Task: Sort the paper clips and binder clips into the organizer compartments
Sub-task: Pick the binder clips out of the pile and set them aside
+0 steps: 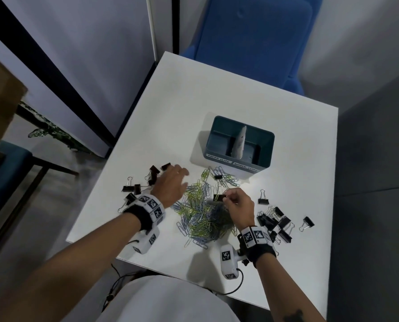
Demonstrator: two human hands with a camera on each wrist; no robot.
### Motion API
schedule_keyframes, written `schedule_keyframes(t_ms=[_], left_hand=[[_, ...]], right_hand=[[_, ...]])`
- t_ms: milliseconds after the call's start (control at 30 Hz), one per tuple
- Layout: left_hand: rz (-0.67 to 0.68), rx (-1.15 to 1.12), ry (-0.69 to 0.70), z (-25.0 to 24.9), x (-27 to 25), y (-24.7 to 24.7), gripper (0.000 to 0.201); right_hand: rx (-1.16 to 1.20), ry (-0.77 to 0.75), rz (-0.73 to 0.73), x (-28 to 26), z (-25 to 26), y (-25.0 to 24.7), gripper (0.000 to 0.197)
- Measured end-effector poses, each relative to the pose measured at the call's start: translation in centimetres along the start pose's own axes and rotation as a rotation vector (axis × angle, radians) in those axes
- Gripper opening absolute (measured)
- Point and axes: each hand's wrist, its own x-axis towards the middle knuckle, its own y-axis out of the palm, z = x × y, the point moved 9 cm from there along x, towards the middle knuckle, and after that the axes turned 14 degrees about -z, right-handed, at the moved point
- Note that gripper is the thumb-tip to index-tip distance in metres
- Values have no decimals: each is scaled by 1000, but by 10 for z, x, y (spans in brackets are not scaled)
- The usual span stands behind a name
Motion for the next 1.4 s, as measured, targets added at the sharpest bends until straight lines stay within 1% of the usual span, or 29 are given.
schedule_keyframes(t_ms=[100,133,200,233,300,367,433,500,567,667,733,833,900,1000,1067,1133,1233,1300,1400], left_hand=[[238,-232,-83,-36,-18,35,28],[281,-276,-120,-43,-21,45,31],[299,-338,-198,-49,-25,58,37],[291,-372,-244,-49,-25,62,35],[283,-466,-333,-47,-26,67,23],[298,-525,-374,-46,-28,70,12],[312,-495,-322,-47,-29,69,11],[290,-395,-205,-47,-30,65,15],[264,-294,-126,-44,-31,60,18],[277,-57,-39,-36,-35,57,16],[236,64,25,-38,-33,50,19],[183,129,121,-54,-20,45,23],[164,159,195,-69,-5,46,27],[173,163,298,-88,17,57,46],[209,182,342,-96,27,67,59],[246,210,378,-103,32,75,66],[315,287,434,-112,27,87,61],[339,291,402,-113,21,90,61],[315,271,364,-112,13,90,57]], right_hand=[[92,10,-13,-5,3,0,22],[114,11,-12,-7,6,1,23],[149,-3,-4,-11,12,3,25],[159,-12,-7,-13,15,3,26],[158,-21,-30,-17,18,1,27],[147,-27,-49,-20,18,-2,26],[141,-40,-57,-25,20,-3,26],[146,-33,-85,-27,19,-6,26],[154,2,-139,-26,12,-11,27],[147,38,-208,-23,3,-23,30],[124,23,-248,-22,3,-36,28],[91,-14,-322,-19,0,-67,22],[80,6,-376,-15,-13,-89,24],[-18,45,-444,-7,-39,-120,23],[-101,81,-445,-3,-54,-133,21],[-161,94,-424,-1,-64,-138,21],[-213,80,-417,-1,-74,-144,20],[-236,63,-415,-2,-80,-145,18],[-267,-3,-431,-7,-79,-146,17]])
